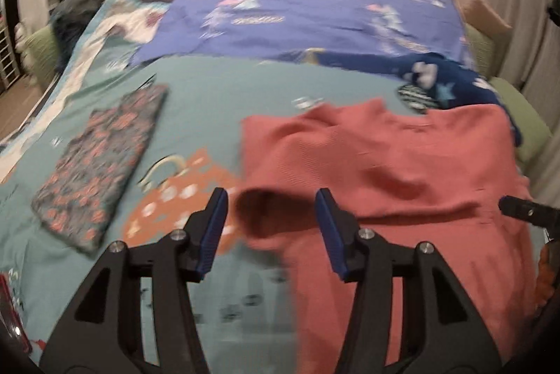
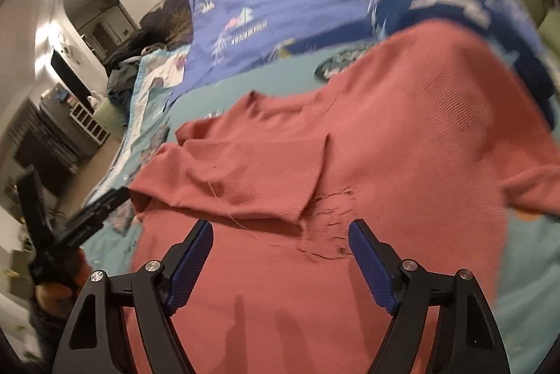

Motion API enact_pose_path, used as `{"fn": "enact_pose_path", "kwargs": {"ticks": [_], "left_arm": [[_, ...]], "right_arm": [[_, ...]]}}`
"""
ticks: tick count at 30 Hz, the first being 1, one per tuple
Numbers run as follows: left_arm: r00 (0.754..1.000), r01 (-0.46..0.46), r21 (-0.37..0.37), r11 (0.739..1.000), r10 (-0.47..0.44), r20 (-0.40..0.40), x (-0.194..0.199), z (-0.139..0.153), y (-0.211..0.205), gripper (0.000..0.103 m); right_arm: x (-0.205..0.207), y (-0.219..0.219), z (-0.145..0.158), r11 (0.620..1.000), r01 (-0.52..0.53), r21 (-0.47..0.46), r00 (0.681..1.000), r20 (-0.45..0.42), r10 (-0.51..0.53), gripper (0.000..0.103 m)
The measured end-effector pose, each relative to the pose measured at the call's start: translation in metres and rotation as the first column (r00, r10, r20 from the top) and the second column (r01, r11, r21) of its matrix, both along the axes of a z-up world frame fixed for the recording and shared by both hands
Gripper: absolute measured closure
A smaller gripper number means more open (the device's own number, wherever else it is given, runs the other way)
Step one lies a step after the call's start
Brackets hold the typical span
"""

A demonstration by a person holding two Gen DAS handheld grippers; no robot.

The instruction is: Fold small clothes

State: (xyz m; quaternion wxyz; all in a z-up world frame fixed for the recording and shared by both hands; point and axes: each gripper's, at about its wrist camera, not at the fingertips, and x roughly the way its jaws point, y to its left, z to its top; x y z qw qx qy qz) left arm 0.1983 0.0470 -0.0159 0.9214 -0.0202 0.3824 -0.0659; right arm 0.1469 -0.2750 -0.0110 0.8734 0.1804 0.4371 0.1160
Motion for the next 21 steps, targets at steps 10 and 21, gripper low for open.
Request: {"fn": "enact_pose_path", "kwargs": {"ticks": [10, 21], "left_arm": [[0.995, -0.017, -0.013, 1.0, 0.016, -0.095, 0.029, -0.041, 0.009, 0.047], [0.997, 0.032, -0.066, 0.997, -0.036, -0.064, 0.016, -0.03, -0.003, 0.047]], "right_arm": [[0.071, 0.006, -0.035, 0.998, 0.056, 0.02, 0.991, -0.123, -0.054, 0.088], [0.023, -0.03, 0.065, 0.982, 0.164, -0.095, 0.969, 0.203, -0.142, 0.1]]}}
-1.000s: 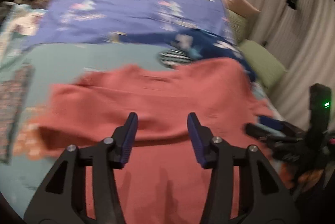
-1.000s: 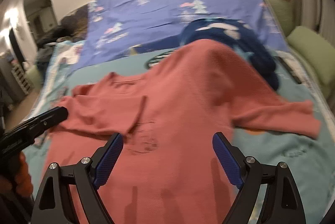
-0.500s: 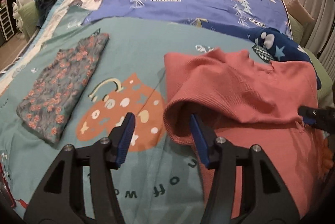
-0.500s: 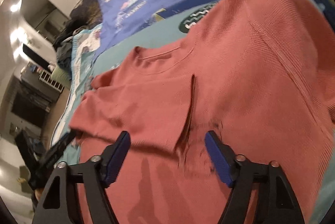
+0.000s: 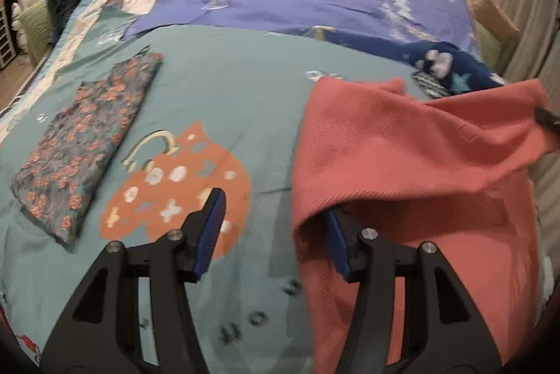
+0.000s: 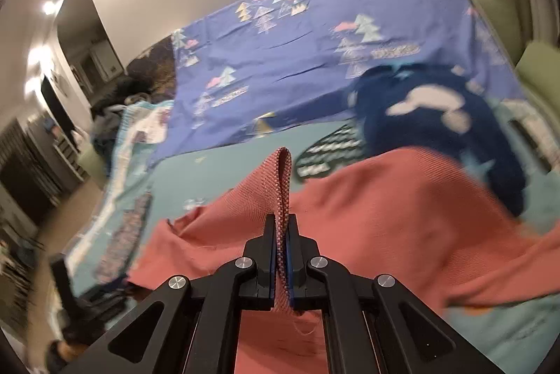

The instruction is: Fold small clothes

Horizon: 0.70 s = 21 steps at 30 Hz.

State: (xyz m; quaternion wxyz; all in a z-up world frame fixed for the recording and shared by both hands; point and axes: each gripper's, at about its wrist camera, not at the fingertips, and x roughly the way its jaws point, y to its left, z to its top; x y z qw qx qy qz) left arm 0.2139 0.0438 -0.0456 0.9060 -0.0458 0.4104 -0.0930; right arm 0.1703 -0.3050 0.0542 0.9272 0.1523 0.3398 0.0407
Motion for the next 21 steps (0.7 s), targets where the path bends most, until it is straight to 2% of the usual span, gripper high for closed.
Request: {"fn": "enact_pose_path", "kwargs": {"ticks": [2, 5, 7, 12, 14, 17, 20, 21], "left_arm": [[0.999, 0.036, -0.06, 0.998, -0.036, 0.0, -0.006, 0.004, -0.002, 0.045], [0.996, 0.086, -0.188, 0.978, -0.089, -0.004, -0.007, 0.015, 0.0, 0.044], [0.995, 0.096, -0.242, 0.965, -0.098, 0.003, 0.0, 0.024, 0.003, 0.036], [0.997, 0.072, -0.223, 0.972, -0.065, 0.038, 0.042, 0.04, 0.004, 0.034], [0.997, 0.071, -0.206, 0.976, -0.071, 0.009, 0.07, 0.04, -0.004, 0.034], [0.994, 0.102, -0.103, 0.989, -0.106, -0.027, 0.103, 0.036, -0.028, 0.034], [0.979, 0.159, -0.06, 0.985, -0.165, -0.121, 0.124, 0.02, -0.055, 0.034], [0.972, 0.17, -0.055, 0.984, -0.177, -0.155, 0.127, 0.013, -0.062, 0.039]], "right_arm": [[0.001, -0.009, -0.014, 0.999, 0.019, -0.039, 0.999, -0.05, -0.021, 0.1], [0.0, -0.024, -0.041, 0.999, 0.04, -0.027, 0.989, -0.139, -0.043, 0.1], [-0.006, -0.027, -0.05, 0.999, 0.042, -0.009, 0.987, -0.153, -0.043, 0.1], [-0.028, -0.025, -0.043, 1.0, -0.009, -0.029, 0.995, -0.096, 0.006, 0.1], [-0.037, -0.013, -0.034, 0.997, -0.052, -0.054, 0.997, -0.061, 0.049, 0.1], [-0.047, 0.012, -0.023, 0.986, -0.13, -0.1, 0.991, -0.029, 0.128, 0.1], [-0.051, 0.024, -0.021, 0.975, -0.154, -0.158, 0.988, -0.039, 0.15, 0.1], [-0.051, 0.023, -0.021, 0.974, -0.147, -0.171, 0.989, -0.04, 0.142, 0.1]]}}
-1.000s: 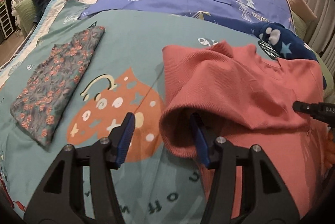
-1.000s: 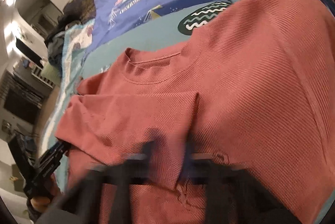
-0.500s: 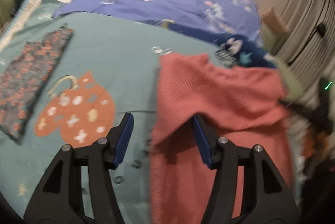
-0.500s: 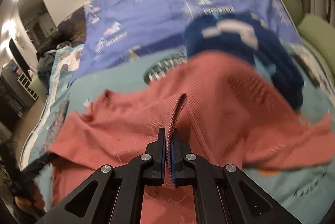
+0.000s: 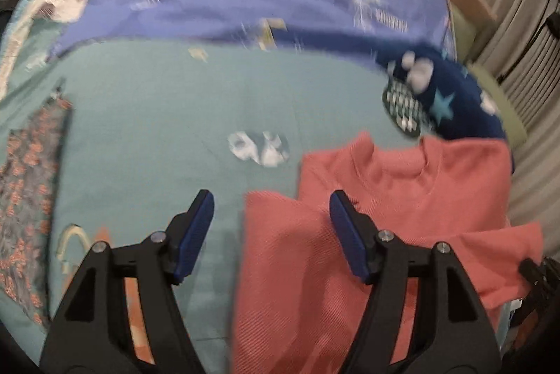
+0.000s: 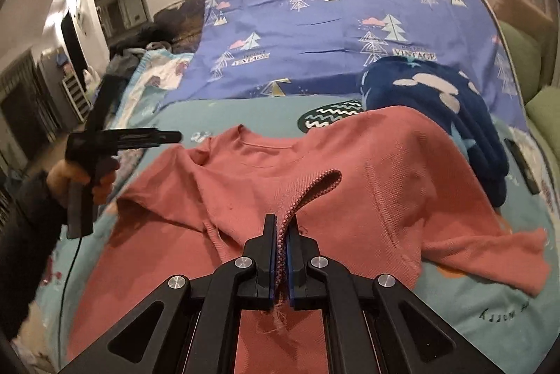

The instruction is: Fold small clothes

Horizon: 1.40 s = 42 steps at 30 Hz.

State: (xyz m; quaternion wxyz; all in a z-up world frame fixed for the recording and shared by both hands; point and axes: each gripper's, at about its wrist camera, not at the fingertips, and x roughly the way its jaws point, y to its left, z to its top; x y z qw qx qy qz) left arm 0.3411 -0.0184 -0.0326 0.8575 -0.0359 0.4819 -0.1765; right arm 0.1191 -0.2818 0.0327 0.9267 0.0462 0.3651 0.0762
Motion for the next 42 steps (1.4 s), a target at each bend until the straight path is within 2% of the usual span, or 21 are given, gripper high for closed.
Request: {"fn": "enact_pose_path", "kwargs": {"ticks": [1, 2, 3, 6, 9, 12, 14, 16, 17, 21, 23, 26, 28, 30, 32, 33, 35, 36, 37, 40, 42], "left_arm": [[0.999, 0.02, 0.011, 1.0, -0.02, -0.025, 0.001, -0.007, -0.006, 0.075], [0.999, 0.038, 0.029, 0.999, -0.037, -0.039, -0.002, -0.011, -0.011, 0.095], [0.999, 0.034, 0.04, 0.999, -0.033, -0.024, -0.006, -0.01, -0.011, 0.094], [0.992, -0.034, 0.032, 0.999, 0.03, 0.126, -0.028, 0.013, 0.008, 0.095], [0.962, -0.153, -0.043, 0.987, 0.159, 0.22, -0.039, 0.037, 0.049, 0.094], [0.942, -0.235, -0.062, 0.97, 0.243, 0.23, -0.036, 0.034, 0.078, 0.091], [0.942, -0.263, -0.059, 0.963, 0.27, 0.198, -0.031, 0.027, 0.089, 0.081], [0.942, -0.286, -0.049, 0.957, 0.29, 0.169, -0.029, 0.02, 0.096, 0.063], [0.942, -0.287, -0.054, 0.956, 0.292, 0.163, -0.03, 0.019, 0.098, 0.062], [0.961, -0.223, -0.049, 0.974, 0.228, 0.158, -0.043, 0.012, 0.089, 0.055], [0.971, -0.166, -0.028, 0.986, 0.169, 0.17, -0.058, 0.011, 0.078, 0.054], [0.979, -0.054, -0.019, 0.998, 0.057, 0.195, -0.083, 0.013, 0.065, 0.048], [0.976, -0.007, 0.042, 0.999, -0.003, 0.22, -0.1, 0.008, 0.056, 0.04], [0.974, 0.017, 0.118, 0.993, -0.043, 0.222, -0.107, -0.001, 0.049, 0.04], [0.978, 0.014, 0.166, 0.986, -0.048, 0.203, -0.108, -0.012, 0.048, 0.04], [0.984, 0.004, 0.168, 0.986, -0.034, 0.178, -0.106, -0.018, 0.049, 0.04], [0.988, -0.011, 0.139, 0.99, -0.011, 0.151, -0.103, -0.024, 0.054, 0.04], [0.989, -0.018, 0.122, 0.992, 0.0, 0.146, -0.103, -0.024, 0.056, 0.042], [0.989, -0.031, 0.112, 0.993, 0.014, 0.147, -0.103, -0.021, 0.059, 0.049], [0.984, -0.058, 0.133, 0.989, 0.034, 0.175, -0.107, -0.016, 0.06, 0.053], [0.982, -0.051, 0.129, 0.99, 0.026, 0.186, -0.112, -0.013, 0.062, 0.053]], "right_arm": [[0.002, -0.001, -0.002, 1.0, 0.012, -0.012, 1.0, -0.002, -0.013, 0.1], [0.004, -0.004, -0.005, 0.999, 0.03, -0.017, 0.999, -0.009, -0.03, 0.1], [0.006, -0.008, -0.008, 0.999, 0.045, -0.011, 0.999, -0.021, -0.045, 0.1], [0.011, -0.017, -0.015, 0.998, 0.068, 0.006, 0.997, -0.041, -0.068, 0.099], [0.014, -0.019, -0.02, 0.997, 0.079, -0.003, 0.996, -0.048, -0.079, 0.099], [0.023, -0.018, -0.026, 0.997, 0.079, 0.006, 0.995, -0.064, -0.078, 0.099], [0.029, -0.019, -0.032, 0.996, 0.09, 0.027, 0.992, -0.088, -0.087, 0.099], [0.033, -0.02, -0.036, 0.995, 0.09, 0.049, 0.991, -0.104, -0.085, 0.098], [0.034, -0.022, -0.038, 0.994, 0.087, 0.069, 0.99, -0.119, -0.079, 0.098], [0.043, -0.028, -0.042, 0.986, 0.069, 0.151, 0.984, -0.175, -0.042, 0.087], [0.048, -0.026, -0.045, 0.983, 0.057, 0.174, 0.98, -0.196, -0.022, 0.084], [0.06, -0.017, -0.052, 0.972, 0.019, 0.236, 0.973, -0.228, 0.036, 0.072], [0.07, -0.011, -0.058, 0.962, 0.008, 0.274, 0.965, -0.253, 0.064, 0.05], [0.083, -0.008, -0.066, 0.957, 0.033, 0.288, 0.961, -0.273, 0.049, 0.044], [0.095, -0.005, -0.072, 0.956, 0.055, 0.288, 0.96, -0.278, 0.028, 0.044], [0.101, -0.003, -0.074, 0.957, 0.063, 0.283, 0.961, -0.275, 0.018, 0.046], [0.111, 0.003, -0.075, 0.967, 0.073, 0.243, 0.959, -0.284, -0.001, 0.098], [0.114, 0.006, -0.073, 0.973, 0.065, 0.223, 0.955, -0.296, 0.004, 0.1], [0.113, 0.006, -0.067, 0.971, 0.068, 0.229, 0.957, -0.289, 0.001, 0.1], [0.088, -0.005, -0.019, 0.972, 0.06, 0.226, 0.993, -0.117, -0.034, 0.101], [0.068, -0.017, 0.013, 0.978, 0.08, 0.195, 0.997, -0.015, -0.079, 0.101]]}}
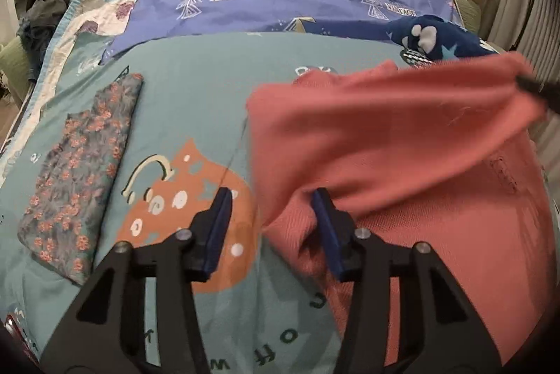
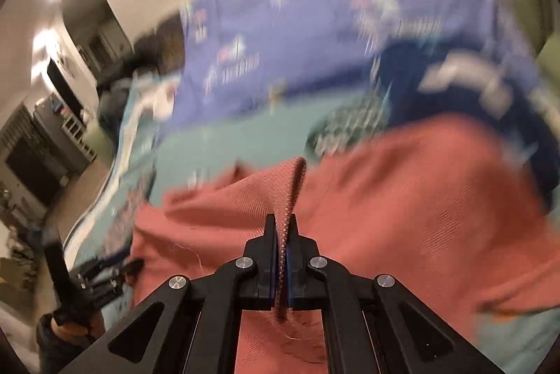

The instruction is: Fold small clothes

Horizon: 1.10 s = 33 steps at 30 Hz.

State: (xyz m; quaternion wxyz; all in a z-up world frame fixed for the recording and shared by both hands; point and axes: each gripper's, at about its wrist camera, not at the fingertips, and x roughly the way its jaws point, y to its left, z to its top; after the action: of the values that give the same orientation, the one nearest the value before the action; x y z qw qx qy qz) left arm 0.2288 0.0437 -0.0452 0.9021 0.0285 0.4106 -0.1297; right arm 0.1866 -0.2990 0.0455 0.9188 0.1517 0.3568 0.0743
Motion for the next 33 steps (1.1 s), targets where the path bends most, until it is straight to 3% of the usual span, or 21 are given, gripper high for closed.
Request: {"fn": "enact_pose_path", "kwargs": {"ticks": [2, 4, 8, 11, 14, 17, 19, 21, 24, 26, 28, 30, 31, 32, 33], "left_arm": [[1.0, 0.028, -0.03, 0.999, -0.027, 0.012, -0.007, 0.005, 0.0, 0.053], [0.998, 0.052, -0.042, 0.998, -0.051, 0.023, -0.012, 0.01, -0.003, 0.052], [0.998, 0.062, -0.089, 0.994, -0.062, 0.009, -0.009, 0.013, -0.005, 0.051], [0.999, 0.041, -0.108, 0.993, -0.042, -0.008, 0.0, 0.015, -0.006, 0.051], [0.998, 0.042, -0.154, 0.987, -0.048, -0.038, 0.017, 0.015, -0.008, 0.047], [0.998, 0.001, -0.151, 0.989, -0.01, -0.063, 0.041, 0.01, -0.01, 0.045], [0.996, -0.029, -0.163, 0.986, 0.015, -0.084, 0.055, 0.005, -0.008, 0.045], [0.993, -0.04, -0.213, 0.976, 0.016, -0.115, 0.062, 0.0, -0.004, 0.045], [0.992, -0.031, -0.271, 0.962, -0.004, -0.125, 0.061, -0.003, -0.002, 0.045], [0.992, -0.011, -0.285, 0.959, -0.025, -0.122, 0.057, -0.005, -0.003, 0.045], [0.991, 0.014, -0.307, 0.951, -0.055, -0.125, 0.054, -0.007, -0.003, 0.045], [0.989, 0.047, -0.324, 0.945, -0.09, -0.119, 0.05, -0.006, -0.006, 0.045], [0.988, 0.069, -0.324, 0.944, -0.11, -0.109, 0.048, -0.005, -0.008, 0.052], [0.988, 0.09, -0.312, 0.946, -0.124, -0.091, 0.045, -0.004, -0.011, 0.065], [0.987, 0.112, -0.286, 0.952, -0.139, -0.076, 0.043, -0.002, -0.014, 0.098]], "right_arm": [[-0.01, -0.016, 0.015, 0.999, 0.042, -0.021, 0.999, 0.021, -0.042, 0.1], [-0.01, -0.03, 0.012, 0.996, 0.072, -0.052, 0.997, -0.01, -0.072, 0.1], [-0.002, -0.041, -0.027, 0.997, 0.064, -0.041, 0.988, -0.137, -0.069, 0.099], [-0.006, -0.046, -0.044, 0.997, 0.06, -0.045, 0.983, -0.171, -0.067, 0.098], [-0.009, -0.047, -0.046, 0.997, 0.054, -0.061, 0.983, -0.172, -0.064, 0.095], [-0.01, -0.049, -0.041, 0.993, 0.076, -0.091, 0.981, -0.173, -0.091, 0.086], [-0.014, -0.051, -0.034, 0.983, 0.123, -0.134, 0.976, -0.165, -0.144, 0.074], [-0.018, -0.051, -0.02, 0.97, 0.164, -0.178, 0.976, -0.117, -0.186, 0.072], [-0.013, -0.037, 0.005, 0.963, 0.144, -0.226, 0.987, -0.033, -0.156, 0.072], [0.003, -0.017, 0.019, 0.971, 0.06, -0.232, 0.998, -0.009, -0.064, 0.071], [0.028, 0.014, 0.023, 0.962, -0.097, -0.257, 0.995, -0.039, 0.09, 0.054], [0.061, 0.056, 0.013, 0.907, -0.335, -0.257, 0.942, -0.125, 0.312, 0.053], [0.075, 0.073, 0.007, 0.879, -0.408, -0.245, 0.912, -0.155, 0.38, 0.053], [0.093, 0.093, -0.003, 0.848, -0.472, -0.241, 0.88, -0.185, 0.437, 0.054], [0.106, 0.106, -0.011, 0.826, -0.503, -0.253, 0.863, -0.204, 0.463, 0.054]]}}
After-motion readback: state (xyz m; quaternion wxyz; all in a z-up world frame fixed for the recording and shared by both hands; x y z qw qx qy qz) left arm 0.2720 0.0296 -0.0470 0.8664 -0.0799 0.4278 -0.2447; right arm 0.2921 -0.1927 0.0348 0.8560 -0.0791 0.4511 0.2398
